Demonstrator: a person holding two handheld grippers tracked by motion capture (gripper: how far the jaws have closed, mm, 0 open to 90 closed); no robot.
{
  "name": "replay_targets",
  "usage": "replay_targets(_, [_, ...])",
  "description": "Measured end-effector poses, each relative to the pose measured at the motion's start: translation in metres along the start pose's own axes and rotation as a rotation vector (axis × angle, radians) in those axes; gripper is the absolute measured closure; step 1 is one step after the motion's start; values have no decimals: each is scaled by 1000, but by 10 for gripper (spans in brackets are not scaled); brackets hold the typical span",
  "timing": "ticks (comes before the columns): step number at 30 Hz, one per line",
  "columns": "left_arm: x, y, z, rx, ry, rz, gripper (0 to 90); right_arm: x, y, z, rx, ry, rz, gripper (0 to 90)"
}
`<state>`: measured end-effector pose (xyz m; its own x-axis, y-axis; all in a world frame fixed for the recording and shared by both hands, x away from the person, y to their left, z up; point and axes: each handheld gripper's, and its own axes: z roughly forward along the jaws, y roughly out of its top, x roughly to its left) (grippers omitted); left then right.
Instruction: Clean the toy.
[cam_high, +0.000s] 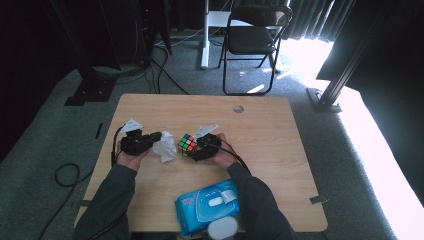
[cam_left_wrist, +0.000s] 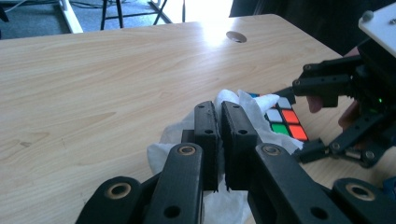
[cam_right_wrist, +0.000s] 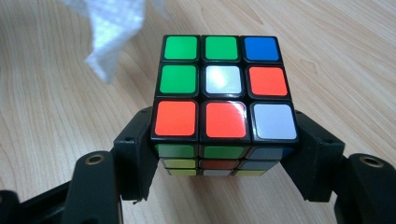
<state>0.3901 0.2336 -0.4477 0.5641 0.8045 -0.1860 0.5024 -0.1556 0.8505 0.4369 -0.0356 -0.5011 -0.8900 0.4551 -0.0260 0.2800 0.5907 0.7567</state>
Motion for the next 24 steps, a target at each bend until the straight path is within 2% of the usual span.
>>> replay_targets(10, [-5, 7, 15, 10, -12, 10, 860, 4, 2, 2, 25, 14, -27, 343])
replay_targets(17, [-13, 8, 25, 33, -20, 38, 859, 6, 10, 2, 10, 23, -29, 343])
replay_targets(24, [-18, 3, 34, 54, -30, 47, 859, 7, 14, 3, -4, 28, -18, 343])
